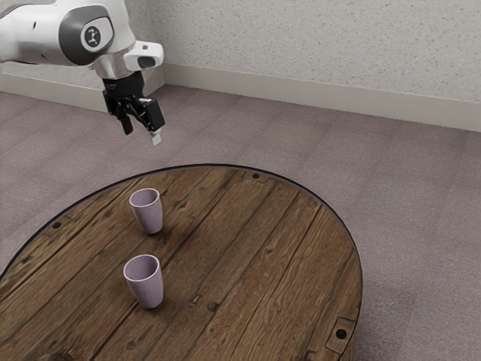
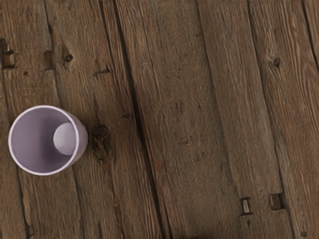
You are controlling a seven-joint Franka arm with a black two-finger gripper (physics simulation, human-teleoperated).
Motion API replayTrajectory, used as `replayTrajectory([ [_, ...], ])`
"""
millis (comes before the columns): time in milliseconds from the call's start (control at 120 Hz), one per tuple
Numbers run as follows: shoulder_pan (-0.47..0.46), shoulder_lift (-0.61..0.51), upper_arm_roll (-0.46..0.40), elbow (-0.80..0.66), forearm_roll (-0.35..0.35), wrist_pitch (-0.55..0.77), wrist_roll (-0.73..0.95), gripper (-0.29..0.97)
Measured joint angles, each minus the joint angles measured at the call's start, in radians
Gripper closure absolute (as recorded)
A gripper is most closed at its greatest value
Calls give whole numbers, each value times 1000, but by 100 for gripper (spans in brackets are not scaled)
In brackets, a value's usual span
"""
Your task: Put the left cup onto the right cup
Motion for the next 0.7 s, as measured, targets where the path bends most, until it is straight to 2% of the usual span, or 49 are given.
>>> replayTrajectory([
  [350,0,7,0,1,0,0,3,0],
  [508,1,87,10,51,-1,0,6,0],
  [700,31,160,13,44,-1,27,14,0],
])
